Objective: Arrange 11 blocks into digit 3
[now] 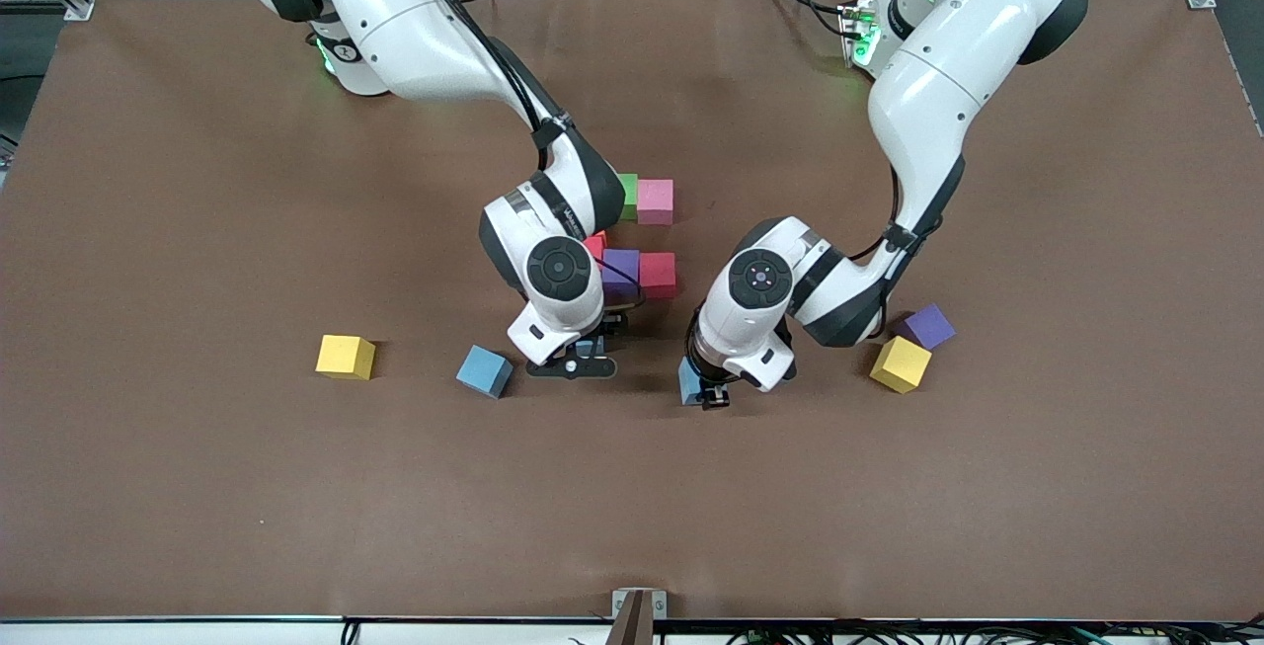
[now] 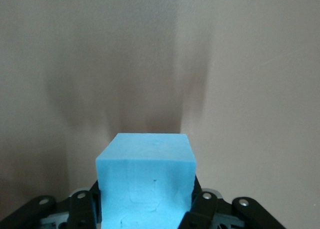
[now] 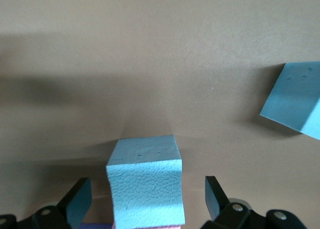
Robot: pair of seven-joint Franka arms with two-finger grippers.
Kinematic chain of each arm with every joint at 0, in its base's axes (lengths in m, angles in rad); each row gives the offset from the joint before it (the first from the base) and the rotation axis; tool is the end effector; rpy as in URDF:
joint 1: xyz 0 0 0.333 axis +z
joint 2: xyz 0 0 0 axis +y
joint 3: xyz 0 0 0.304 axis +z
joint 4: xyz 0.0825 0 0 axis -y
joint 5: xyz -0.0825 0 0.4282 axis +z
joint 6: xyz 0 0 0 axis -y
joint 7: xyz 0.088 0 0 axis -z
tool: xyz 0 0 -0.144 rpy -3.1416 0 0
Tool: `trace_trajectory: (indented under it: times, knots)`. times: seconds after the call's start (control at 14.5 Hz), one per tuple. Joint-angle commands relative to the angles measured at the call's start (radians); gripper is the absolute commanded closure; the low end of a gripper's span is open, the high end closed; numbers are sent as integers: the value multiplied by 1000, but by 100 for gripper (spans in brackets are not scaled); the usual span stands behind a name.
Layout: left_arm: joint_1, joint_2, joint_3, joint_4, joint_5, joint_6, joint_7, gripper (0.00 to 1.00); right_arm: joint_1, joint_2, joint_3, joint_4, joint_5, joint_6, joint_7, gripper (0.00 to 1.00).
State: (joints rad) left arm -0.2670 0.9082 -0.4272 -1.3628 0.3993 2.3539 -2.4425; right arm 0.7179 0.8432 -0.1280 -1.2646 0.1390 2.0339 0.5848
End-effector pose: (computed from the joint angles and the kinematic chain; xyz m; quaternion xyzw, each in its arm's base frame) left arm 0.6467 -0.4425 0.1495 0.6708 0.7367 -0.0080 0.0849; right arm 0.6226 0.4535 0.1787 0.9993 -0.0110 -0.0349 0.0080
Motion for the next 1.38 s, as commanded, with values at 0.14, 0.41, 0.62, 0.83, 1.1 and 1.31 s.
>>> trace_trajectory:
  times: [0.14,0.41,0.62,0.83,1.1,1.31]
  knots:
    - [-50,14,5,17,-10,4,-16,59,-127,-156,10,-33,91,-136,-190,0]
    - [-98,35,5,19,-10,4,-26,59,-318,-240,2,-27,94,-357,-295,0]
    - [-133,57,5,25,-10,30,-52,59,-478,-246,-7,-29,70,-402,-309,0]
    - [-155,75,7,28,-10,71,-76,59,-543,-311,-9,-33,-51,-521,-458,0]
    - [-173,89,7,30,-11,79,-92,59,-548,-521,-7,-269,-157,-401,-483,0]
    - [-189,92,7,30,-11,85,-104,58,-580,-621,-10,-360,-165,-362,-575,0]
